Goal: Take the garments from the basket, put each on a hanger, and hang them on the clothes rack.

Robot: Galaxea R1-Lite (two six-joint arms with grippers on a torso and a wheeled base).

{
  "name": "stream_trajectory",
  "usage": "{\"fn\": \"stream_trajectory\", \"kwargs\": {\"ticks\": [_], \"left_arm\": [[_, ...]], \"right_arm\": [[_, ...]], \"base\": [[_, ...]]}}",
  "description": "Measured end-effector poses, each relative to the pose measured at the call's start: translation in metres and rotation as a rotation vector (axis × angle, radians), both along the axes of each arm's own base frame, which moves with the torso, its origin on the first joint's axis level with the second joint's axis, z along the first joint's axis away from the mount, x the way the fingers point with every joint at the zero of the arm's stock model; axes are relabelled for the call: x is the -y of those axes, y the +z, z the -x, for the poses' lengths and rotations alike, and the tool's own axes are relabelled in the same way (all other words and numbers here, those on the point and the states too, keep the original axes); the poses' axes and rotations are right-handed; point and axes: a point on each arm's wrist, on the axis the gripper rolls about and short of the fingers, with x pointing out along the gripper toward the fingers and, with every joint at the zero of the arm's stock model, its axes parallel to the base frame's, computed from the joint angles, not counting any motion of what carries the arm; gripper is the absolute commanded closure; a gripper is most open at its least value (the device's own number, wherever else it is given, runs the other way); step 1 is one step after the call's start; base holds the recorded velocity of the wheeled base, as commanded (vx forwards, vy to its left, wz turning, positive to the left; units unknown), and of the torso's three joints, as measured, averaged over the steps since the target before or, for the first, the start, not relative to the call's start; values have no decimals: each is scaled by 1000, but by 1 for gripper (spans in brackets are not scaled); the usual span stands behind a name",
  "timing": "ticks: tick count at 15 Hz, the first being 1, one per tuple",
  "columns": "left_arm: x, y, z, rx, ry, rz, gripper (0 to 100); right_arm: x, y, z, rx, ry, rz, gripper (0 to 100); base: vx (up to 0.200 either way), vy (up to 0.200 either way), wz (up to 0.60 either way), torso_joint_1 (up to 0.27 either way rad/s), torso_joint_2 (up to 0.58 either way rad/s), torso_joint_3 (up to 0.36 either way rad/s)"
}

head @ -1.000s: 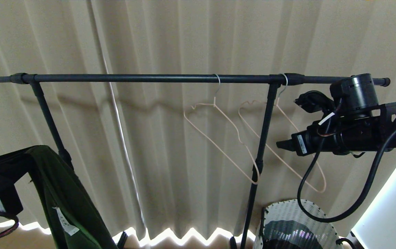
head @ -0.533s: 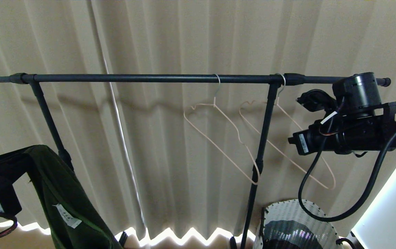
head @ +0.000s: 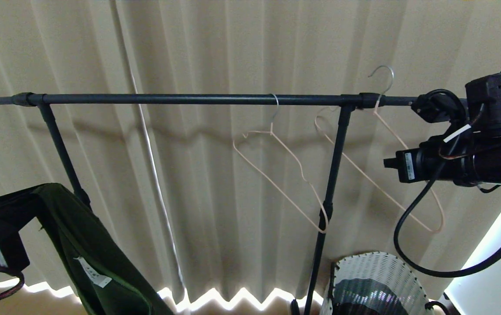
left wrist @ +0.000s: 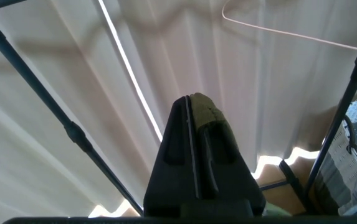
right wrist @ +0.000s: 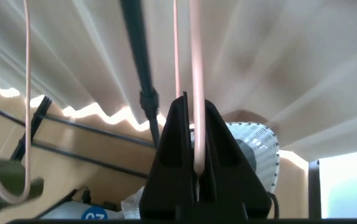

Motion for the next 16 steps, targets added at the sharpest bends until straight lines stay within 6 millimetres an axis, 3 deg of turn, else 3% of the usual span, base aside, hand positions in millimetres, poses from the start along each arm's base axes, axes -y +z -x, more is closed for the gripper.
{"fn": "stream_trajectory", "kwargs": {"ticks": [7, 16], "left_arm": [[1, -1, -3, -12, -1, -8, 100], [2, -5, -10, -42, 6, -14, 100]], "right_arm": [[19, -8, 53, -13, -18, 9, 100], [30, -26, 97, -41, -22, 14, 100]], "base": [[0, 0, 0, 0, 0, 0], [-200, 0, 0, 3, 5, 2]]}}
